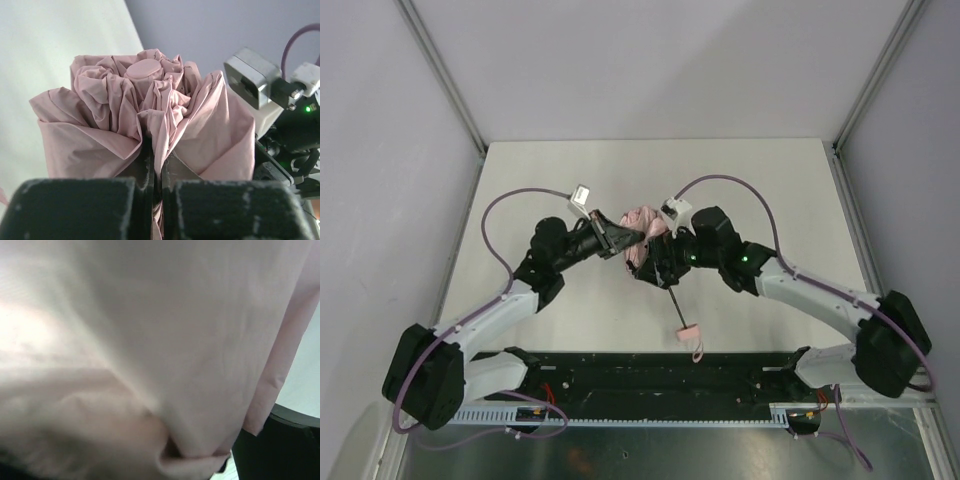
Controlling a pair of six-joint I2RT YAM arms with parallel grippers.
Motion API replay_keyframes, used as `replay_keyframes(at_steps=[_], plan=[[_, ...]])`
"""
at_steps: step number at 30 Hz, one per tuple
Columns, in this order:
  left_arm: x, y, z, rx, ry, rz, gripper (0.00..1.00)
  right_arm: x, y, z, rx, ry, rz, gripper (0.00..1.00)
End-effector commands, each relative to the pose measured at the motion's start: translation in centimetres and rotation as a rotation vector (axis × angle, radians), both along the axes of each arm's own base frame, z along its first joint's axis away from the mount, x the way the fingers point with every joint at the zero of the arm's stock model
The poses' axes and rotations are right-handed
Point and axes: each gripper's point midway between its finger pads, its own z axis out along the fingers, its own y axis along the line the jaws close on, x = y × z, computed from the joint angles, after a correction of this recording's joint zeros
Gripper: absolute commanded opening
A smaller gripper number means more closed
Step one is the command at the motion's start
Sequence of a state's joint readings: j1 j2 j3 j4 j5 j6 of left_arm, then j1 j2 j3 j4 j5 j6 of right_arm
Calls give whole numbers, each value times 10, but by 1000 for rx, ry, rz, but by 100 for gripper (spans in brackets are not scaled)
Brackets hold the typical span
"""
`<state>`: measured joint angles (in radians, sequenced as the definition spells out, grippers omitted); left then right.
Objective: Put away the umbrella
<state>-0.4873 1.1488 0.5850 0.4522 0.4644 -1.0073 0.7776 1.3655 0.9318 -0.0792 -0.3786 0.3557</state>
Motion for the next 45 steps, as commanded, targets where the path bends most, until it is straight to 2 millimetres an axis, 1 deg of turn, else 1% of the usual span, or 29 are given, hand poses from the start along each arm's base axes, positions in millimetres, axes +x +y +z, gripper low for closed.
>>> replay_keyframes(at_steps=[1,3,7,9,12,14,19,21,23,24,25,26,28,30,31,32,33,37,38,39,41,44,45], plan=[[3,3,56,-133,-131,45,0,15,-10,44,-1,-187,-106,99],[1,3,57,-148,-120,39,0,20,-8,52,9,-221,-117,99],[-6,3,66,-176,-118,21,0,32,2,55,-26,-293,-154,99],[-9,4,69,-200,-100,20,0,39,9,52,-43,-324,-164,99],[-16,2,77,-225,-90,-7,0,49,16,40,-87,-350,-168,99],[-21,0,79,-236,-79,-31,0,50,25,42,-39,-341,-117,99],[-35,-7,70,-247,-16,-89,0,49,43,54,60,-407,15,99],[-40,-9,63,-249,18,-103,0,52,44,60,93,-435,23,100],[-43,-9,55,-253,57,-105,0,56,41,70,141,-468,-3,99],[-43,-9,51,-254,69,-103,0,56,41,75,172,-474,1,96],[-44,-10,49,-254,79,-103,0,54,43,80,200,-478,6,89],[-45,-10,47,-253,86,-103,0,52,45,83,220,-477,12,78],[-44,-12,44,-251,101,-104,0,48,49,83,242,-451,30,45],[-43,-13,39,-246,120,-102,0,42,51,72,232,-405,60,20],[-41,-14,37,-243,127,-99,0,40,50,64,222,-382,66,10],[-40,-14,34,-239,130,-98,0,37,49,57,219,-360,70,5],[-40,-15,32,-235,136,-98,0,34,47,52,225,-341,76,2],[-35,-18,25,-204,129,-110,0,22,37,37,256,-262,88,0],[-34,-18,23,-193,122,-114,6,19,34,34,259,-238,98,0],[-34,-17,22,-182,113,-119,15,17,30,29,259,-213,107,0],[-33,-13,21,-161,83,-121,41,16,22,19,255,-151,123,0],[-32,-4,13,-92,49,-109,72,14,7,3,249,-41,170,0],[-33,-1,10,-65,44,-102,80,12,2,-3,240,-15,189,0]])
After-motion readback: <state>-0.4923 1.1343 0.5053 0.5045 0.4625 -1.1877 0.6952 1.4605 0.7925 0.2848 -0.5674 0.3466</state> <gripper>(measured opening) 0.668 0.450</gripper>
